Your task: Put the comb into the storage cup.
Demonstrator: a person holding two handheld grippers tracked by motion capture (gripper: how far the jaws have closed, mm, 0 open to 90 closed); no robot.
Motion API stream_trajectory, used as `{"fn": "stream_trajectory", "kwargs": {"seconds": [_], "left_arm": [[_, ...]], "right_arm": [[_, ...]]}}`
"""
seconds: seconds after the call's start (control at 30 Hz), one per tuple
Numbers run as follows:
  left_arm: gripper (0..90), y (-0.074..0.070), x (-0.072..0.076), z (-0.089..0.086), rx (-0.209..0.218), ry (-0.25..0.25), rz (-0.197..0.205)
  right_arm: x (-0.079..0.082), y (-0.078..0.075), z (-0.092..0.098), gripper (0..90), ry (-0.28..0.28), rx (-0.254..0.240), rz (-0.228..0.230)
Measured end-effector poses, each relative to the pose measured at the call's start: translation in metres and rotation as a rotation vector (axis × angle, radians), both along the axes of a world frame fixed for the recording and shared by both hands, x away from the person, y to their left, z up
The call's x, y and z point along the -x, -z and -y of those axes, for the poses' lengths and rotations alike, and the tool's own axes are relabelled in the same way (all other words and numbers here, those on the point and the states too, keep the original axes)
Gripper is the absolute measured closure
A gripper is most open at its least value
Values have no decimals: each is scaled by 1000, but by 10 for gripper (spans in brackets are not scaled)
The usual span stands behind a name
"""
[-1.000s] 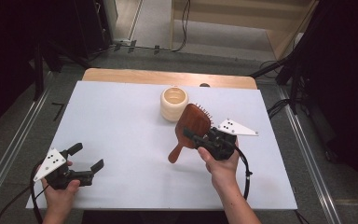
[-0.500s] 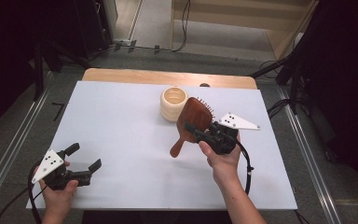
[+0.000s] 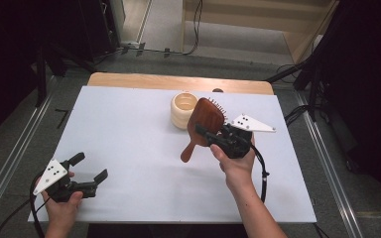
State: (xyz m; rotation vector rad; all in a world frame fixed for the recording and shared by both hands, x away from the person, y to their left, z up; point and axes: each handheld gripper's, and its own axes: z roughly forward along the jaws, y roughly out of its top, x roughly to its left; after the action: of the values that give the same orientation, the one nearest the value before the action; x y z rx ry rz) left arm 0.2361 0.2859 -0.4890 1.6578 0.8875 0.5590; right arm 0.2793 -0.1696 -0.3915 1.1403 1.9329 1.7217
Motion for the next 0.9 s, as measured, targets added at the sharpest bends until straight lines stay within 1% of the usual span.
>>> {"fn": "stream_trajectory", "kwargs": {"seconds": [0.43,0.57,0.77,0.9], "left_arm": [[0,0,0,-1,10,3,-4],[0,0,0,-1,11,5,-4],[0,0,0,-1,13,6,-4],[0,0,0,-2,14,5,-3]], "right_arm": [[-12,-17,6,554,25,-2,27],[-17,-18,7,554,32,-3,34],[-22,-19,8,554,39,0,30],[-27,-21,8,554,46,-4,35]]}}
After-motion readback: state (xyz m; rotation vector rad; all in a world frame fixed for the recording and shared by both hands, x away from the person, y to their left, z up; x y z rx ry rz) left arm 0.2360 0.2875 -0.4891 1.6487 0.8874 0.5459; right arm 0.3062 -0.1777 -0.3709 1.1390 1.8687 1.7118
